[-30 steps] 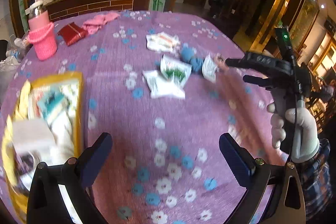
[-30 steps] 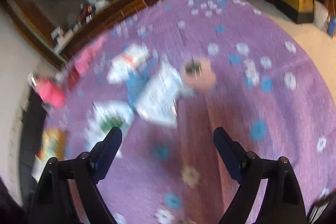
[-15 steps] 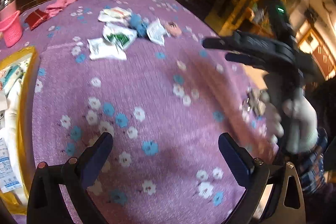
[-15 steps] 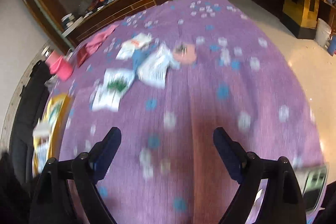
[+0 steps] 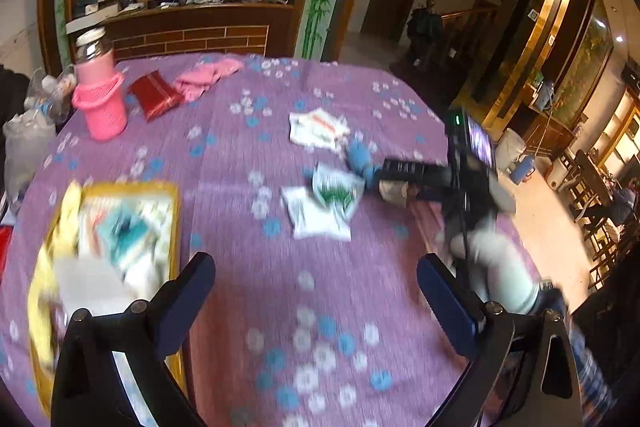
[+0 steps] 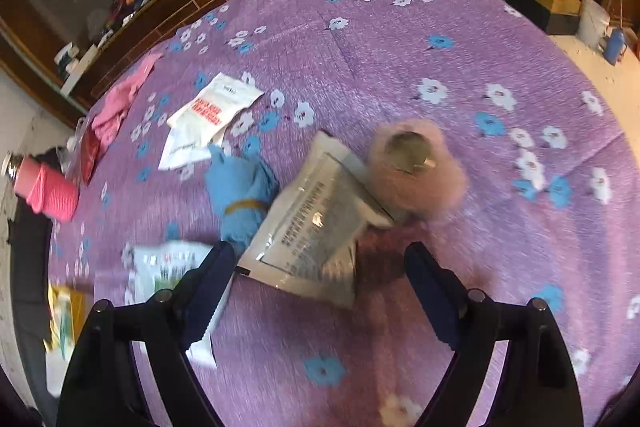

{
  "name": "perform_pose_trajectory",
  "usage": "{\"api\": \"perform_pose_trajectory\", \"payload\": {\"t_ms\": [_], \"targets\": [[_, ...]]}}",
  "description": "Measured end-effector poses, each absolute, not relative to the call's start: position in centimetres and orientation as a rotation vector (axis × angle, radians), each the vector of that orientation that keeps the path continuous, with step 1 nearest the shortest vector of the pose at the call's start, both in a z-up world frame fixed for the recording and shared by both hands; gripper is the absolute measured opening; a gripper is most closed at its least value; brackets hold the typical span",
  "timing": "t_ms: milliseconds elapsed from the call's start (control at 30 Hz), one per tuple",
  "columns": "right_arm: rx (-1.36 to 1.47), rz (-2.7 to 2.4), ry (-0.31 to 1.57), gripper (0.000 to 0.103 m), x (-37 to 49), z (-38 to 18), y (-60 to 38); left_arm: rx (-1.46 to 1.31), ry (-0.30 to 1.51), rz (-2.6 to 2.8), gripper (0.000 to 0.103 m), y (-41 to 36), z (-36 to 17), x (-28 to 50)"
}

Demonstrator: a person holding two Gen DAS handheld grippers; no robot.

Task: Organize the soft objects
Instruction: 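Close the right tool on the white printed sachet while the left tool approaches the blue knitted toy, then close the left tool on the blue knitted toy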

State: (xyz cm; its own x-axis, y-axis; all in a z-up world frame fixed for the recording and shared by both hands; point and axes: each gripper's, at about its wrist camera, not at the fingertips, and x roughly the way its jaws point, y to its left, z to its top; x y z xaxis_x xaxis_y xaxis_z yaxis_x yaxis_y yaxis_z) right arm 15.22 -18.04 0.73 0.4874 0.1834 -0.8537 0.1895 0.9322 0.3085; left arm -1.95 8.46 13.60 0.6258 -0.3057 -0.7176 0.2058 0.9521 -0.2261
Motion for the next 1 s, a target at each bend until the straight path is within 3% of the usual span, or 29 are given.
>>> {"api": "perform_pose_trajectory", "payload": {"t_ms": [33,67,133,167,467,833,1000], "targets": [[0.401,0.005,1.058,0.075,15.4,0.6,-18.1,-0.128,0.846,-0.299,0.102,8.4,13.5,-1.0],[0.398,0.018,1.034,0.044,15.3,0.7,-18.3,-0.131,0.856,-0.308,0.102,8.3,13.2,0.0],[0.451,0.072,1.038,0.028,15.1,0.6,-19.0,-0.169,0.889,-0.322,0.102,8.2,12.4,2.4],[0.463,0.08,1.037,0.014,14.8,0.7,-19.5,-0.187,0.905,-0.327,0.102,8.2,11.9,3.4],[0.511,0.135,0.944,0.015,8.2,1.3,-24.0,-0.087,0.954,-0.31,0.102,4.3,7.5,8.1],[0.523,0.131,0.924,0.017,7.4,0.5,-25.5,-0.03,0.982,-0.305,0.102,-4.2,5.9,15.3],[0.534,0.101,0.902,0.03,7.1,0.8,-26.3,0.104,1.02,-0.26,0.101,-8.2,3.5,17.9]]}}
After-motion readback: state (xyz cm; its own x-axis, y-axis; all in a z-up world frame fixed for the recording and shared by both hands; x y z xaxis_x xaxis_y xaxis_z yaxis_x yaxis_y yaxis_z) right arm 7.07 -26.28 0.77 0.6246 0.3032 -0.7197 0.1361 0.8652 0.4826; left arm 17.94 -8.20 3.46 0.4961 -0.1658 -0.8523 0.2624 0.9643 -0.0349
